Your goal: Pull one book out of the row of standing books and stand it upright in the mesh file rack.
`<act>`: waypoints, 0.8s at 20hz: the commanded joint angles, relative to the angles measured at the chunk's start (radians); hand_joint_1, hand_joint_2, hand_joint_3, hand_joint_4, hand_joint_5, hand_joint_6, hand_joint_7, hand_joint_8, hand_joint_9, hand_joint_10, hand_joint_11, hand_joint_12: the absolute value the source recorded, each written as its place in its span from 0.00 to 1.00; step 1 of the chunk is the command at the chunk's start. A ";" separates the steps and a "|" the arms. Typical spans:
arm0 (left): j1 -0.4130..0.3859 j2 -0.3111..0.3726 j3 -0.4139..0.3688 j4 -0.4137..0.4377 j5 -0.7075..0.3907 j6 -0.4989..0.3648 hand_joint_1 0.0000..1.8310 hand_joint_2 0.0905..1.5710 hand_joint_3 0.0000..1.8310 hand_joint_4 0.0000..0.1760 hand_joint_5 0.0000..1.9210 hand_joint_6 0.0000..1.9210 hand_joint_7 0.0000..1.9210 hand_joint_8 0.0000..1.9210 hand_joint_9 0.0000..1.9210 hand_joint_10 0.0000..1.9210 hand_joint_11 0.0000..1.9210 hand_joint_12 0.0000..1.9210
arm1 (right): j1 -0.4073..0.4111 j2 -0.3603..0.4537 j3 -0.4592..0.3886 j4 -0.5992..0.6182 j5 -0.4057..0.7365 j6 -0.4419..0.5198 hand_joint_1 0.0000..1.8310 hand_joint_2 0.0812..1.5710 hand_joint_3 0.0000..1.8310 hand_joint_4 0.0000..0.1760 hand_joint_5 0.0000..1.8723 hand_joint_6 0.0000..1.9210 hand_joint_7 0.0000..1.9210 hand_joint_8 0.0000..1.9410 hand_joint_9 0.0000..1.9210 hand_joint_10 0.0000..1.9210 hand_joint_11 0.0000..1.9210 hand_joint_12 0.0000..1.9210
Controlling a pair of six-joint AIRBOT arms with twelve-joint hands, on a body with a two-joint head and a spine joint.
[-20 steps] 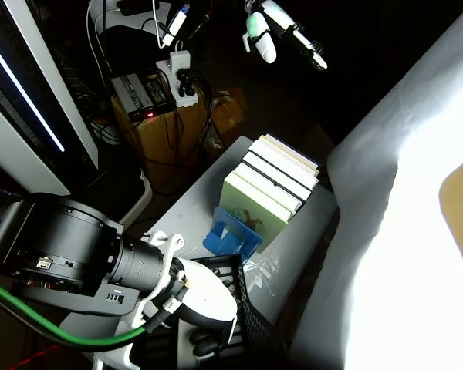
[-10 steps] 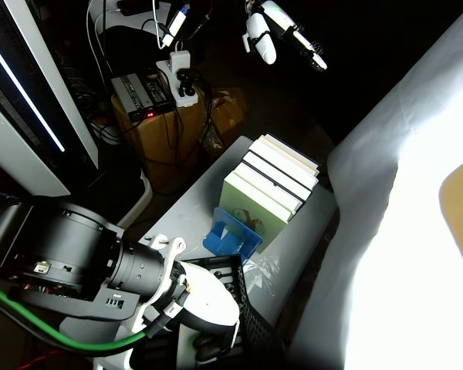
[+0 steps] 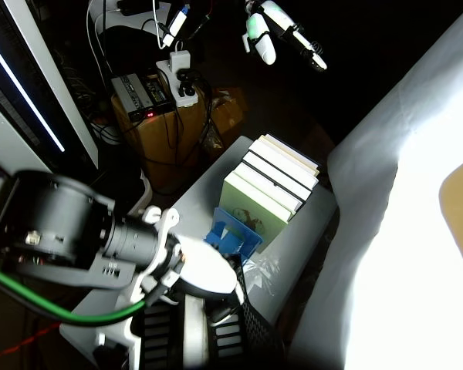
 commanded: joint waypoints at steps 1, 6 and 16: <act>-0.006 0.016 0.007 -0.017 -0.133 -0.005 0.13 0.89 0.00 0.00 0.00 0.00 0.00 0.00 0.00 0.00 0.00 0.00 | 0.012 0.015 0.004 -0.018 -0.087 -0.010 0.39 0.63 0.00 0.00 0.05 0.04 0.03 0.03 0.02 0.03 0.00 0.14; -0.009 0.019 0.002 -0.012 -0.150 -0.005 0.16 0.88 0.00 0.00 0.00 0.00 0.00 0.00 0.00 0.00 0.00 0.00 | 0.024 0.016 0.031 -0.020 -0.079 -0.025 0.41 0.55 0.00 0.23 0.00 0.00 0.00 0.00 0.00 0.00 0.00 0.00; -0.012 0.016 -0.003 -0.009 -0.142 -0.005 0.12 0.88 0.00 0.11 0.00 0.00 0.00 0.00 0.00 0.00 0.00 0.00 | 0.066 0.130 -0.085 0.067 -0.116 0.004 0.31 0.67 0.02 0.00 0.00 0.00 0.00 0.00 0.00 0.00 0.00 0.00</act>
